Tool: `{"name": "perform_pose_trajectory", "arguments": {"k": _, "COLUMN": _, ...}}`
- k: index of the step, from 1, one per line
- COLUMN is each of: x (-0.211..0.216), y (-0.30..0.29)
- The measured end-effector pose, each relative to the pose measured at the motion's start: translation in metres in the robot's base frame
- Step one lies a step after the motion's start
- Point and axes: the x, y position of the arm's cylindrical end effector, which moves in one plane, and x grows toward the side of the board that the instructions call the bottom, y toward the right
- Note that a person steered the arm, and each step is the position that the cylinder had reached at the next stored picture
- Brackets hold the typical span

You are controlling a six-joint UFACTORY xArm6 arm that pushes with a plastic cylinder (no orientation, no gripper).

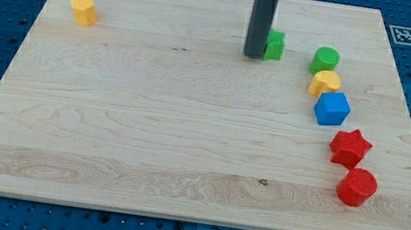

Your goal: Move green star towards top right

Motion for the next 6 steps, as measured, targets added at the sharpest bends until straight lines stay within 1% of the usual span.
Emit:
{"name": "perform_pose_trajectory", "arguments": {"k": 1, "x": -0.005, "y": 0.017}}
{"name": "perform_pose_trajectory", "arguments": {"k": 3, "x": -0.03, "y": 0.052}}
{"name": "perform_pose_trajectory", "arguments": {"k": 4, "x": -0.036, "y": 0.064}}
{"name": "perform_pose_trajectory", "arguments": {"k": 5, "x": -0.035, "y": 0.062}}
{"name": "perform_pose_trajectory", "arguments": {"k": 6, "x": -0.013, "y": 0.013}}
